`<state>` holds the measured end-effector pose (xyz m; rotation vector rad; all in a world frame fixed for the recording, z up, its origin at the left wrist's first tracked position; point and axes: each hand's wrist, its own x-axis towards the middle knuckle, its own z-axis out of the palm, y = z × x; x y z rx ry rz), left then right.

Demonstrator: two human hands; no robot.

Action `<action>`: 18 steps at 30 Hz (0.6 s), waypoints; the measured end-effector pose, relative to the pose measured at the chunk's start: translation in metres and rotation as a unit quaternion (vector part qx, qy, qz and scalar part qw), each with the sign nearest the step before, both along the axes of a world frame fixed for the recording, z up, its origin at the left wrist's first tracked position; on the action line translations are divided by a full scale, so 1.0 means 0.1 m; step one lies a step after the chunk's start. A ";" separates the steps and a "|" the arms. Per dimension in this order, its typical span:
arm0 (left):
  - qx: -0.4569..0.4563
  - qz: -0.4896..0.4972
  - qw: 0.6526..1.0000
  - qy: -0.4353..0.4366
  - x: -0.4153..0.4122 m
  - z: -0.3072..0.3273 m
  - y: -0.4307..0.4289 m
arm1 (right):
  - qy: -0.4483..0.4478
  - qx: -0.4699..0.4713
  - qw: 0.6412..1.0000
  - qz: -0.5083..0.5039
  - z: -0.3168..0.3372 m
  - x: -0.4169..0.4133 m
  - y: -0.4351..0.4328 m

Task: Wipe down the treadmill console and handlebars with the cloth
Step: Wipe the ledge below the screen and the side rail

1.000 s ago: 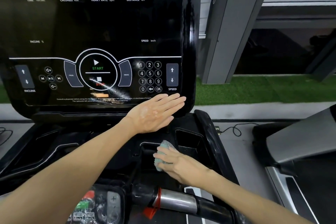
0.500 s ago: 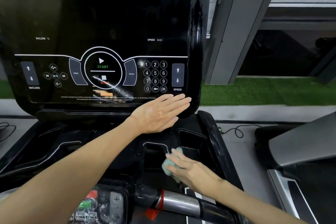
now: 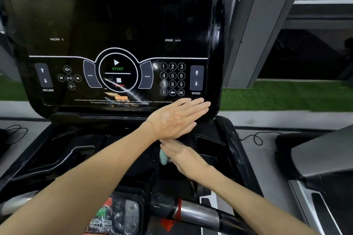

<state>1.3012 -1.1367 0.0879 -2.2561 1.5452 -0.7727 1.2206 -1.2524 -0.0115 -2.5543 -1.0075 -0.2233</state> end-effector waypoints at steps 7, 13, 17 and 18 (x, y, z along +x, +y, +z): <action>0.005 -0.001 1.000 0.006 0.01 0.00 0.00 | -0.007 -0.016 0.998 0.059 0.00 0.15 -0.02; 0.005 -0.005 1.000 0.020 0.01 0.02 0.00 | 0.082 0.079 0.993 -0.036 0.05 -0.07 -0.39; 0.000 -0.001 0.999 0.036 0.00 0.03 0.00 | 0.122 0.134 0.979 -0.097 -0.06 -0.36 -0.49; -0.002 0.002 0.999 0.036 -0.01 0.03 0.00 | 0.125 0.144 0.977 -0.097 -0.11 -0.46 -0.48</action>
